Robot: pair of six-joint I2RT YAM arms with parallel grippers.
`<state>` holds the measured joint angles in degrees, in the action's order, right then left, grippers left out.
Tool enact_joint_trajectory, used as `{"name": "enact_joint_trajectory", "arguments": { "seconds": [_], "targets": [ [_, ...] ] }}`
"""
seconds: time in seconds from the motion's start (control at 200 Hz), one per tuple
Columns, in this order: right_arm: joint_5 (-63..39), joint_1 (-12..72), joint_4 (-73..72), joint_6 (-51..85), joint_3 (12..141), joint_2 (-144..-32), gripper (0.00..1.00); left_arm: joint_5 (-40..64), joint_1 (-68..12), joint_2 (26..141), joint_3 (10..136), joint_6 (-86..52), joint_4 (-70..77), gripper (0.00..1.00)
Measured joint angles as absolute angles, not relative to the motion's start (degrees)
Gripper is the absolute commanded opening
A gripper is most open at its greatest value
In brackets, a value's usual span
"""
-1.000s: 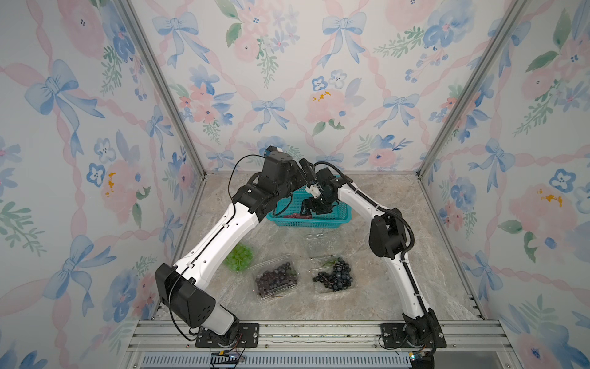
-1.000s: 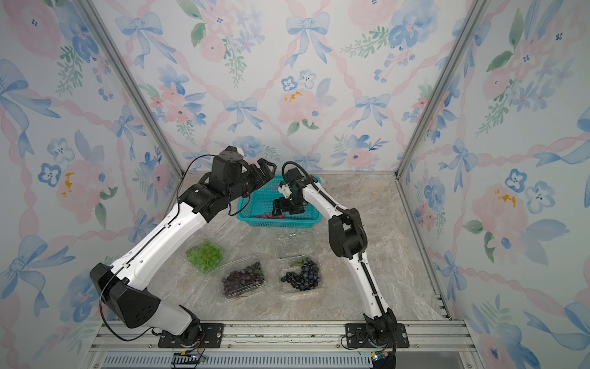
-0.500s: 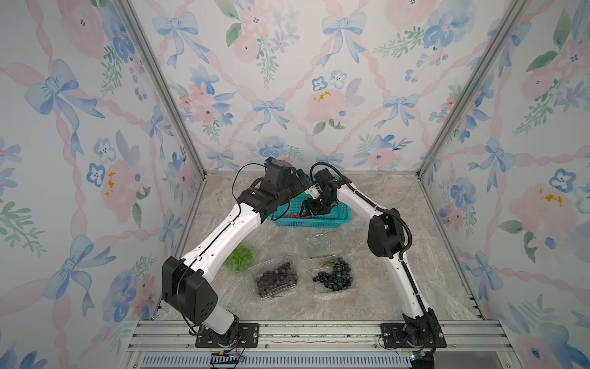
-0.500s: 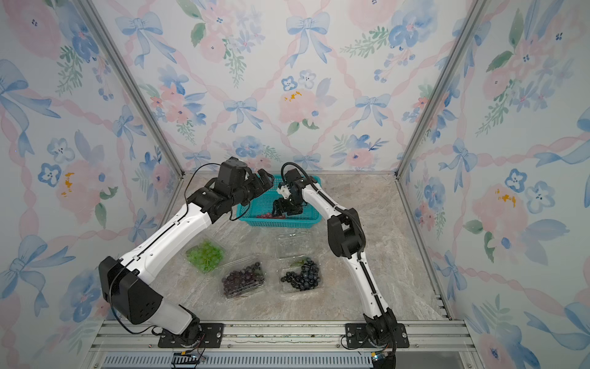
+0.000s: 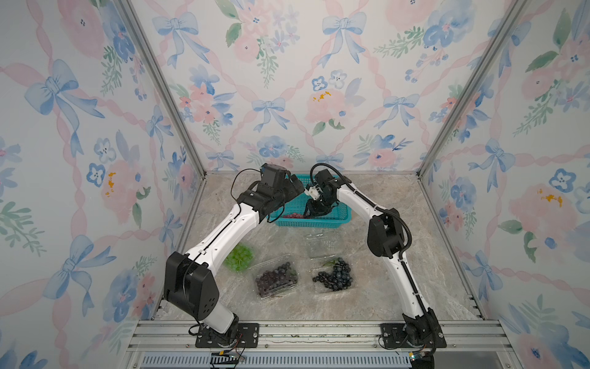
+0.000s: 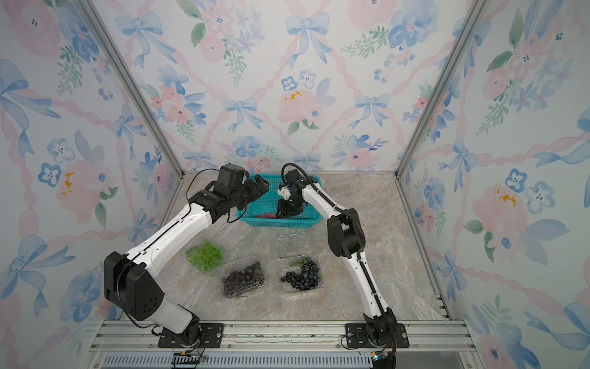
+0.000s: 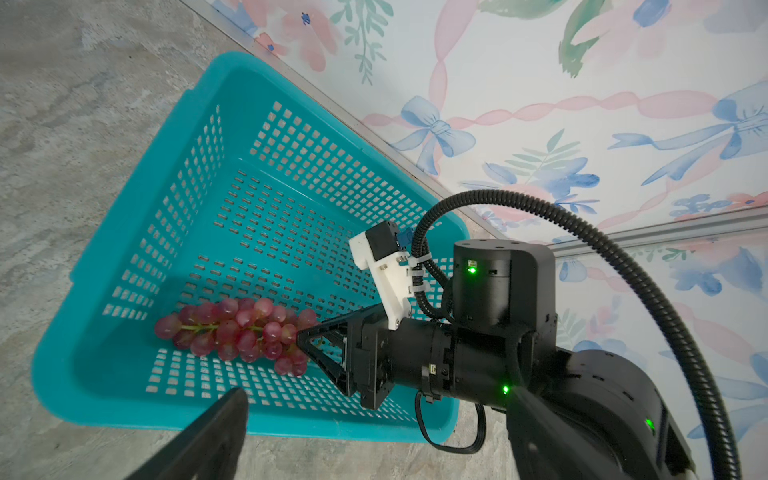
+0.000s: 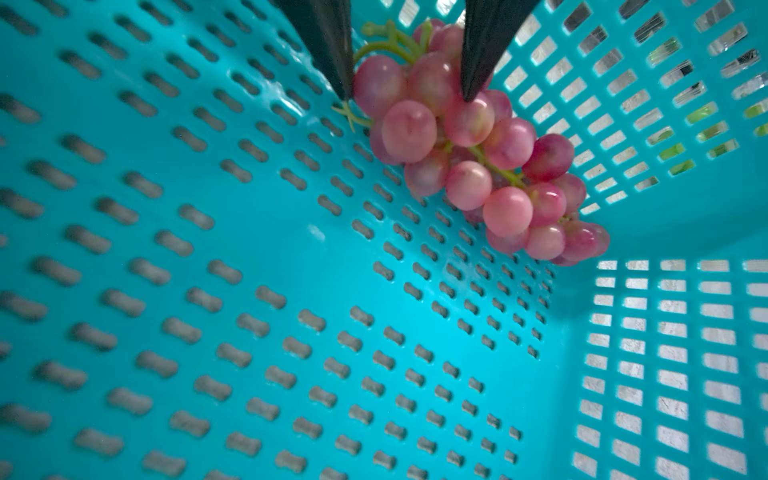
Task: Pack grapes into containers
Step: Pick up the grape from the basket.
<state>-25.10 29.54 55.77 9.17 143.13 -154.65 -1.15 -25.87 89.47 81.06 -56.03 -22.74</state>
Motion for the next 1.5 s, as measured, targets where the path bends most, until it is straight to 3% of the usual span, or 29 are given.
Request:
{"name": "enact_joint_trajectory", "arguments": {
  "seconds": [0.11, 0.235, 0.38, 0.67, 0.835, 0.945, 1.5],
  "targets": [
    [-25.0, 29.3, 56.0, 9.2, 143.1, -154.7, 0.43, 0.2, -24.8, 89.5, 79.2, -56.2, -21.9, 0.98],
    [-24.9, 29.2, 56.4, 9.1, 143.3, -155.1, 0.53, 1.4, -23.9, 89.4, 77.5, -56.3, -21.3, 0.98],
    [-25.4, 29.2, 57.3, 9.1, 144.3, -156.7, 0.56, 1.9, -23.4, 89.1, 75.7, -56.9, -20.2, 0.98],
    [-26.4, 28.9, 57.9, 9.5, 144.8, -157.3, 0.24, 2.9, -22.1, 88.0, 73.9, -57.3, -18.8, 0.98],
    [-27.3, 28.9, 56.6, 10.4, 143.7, -157.0, 0.13, 3.4, -22.1, 87.9, 73.5, -57.3, -17.9, 0.98],
    [-27.7, 28.8, 54.1, 10.9, 140.4, -155.3, 0.00, 3.8, -22.0, 87.9, 73.0, -57.5, -17.6, 0.98],
    [-26.6, 27.6, 44.6, 14.2, 124.8, -137.0, 0.00, 4.7, -21.9, 87.9, 72.6, -57.7, -17.2, 0.98]
  ]
}}
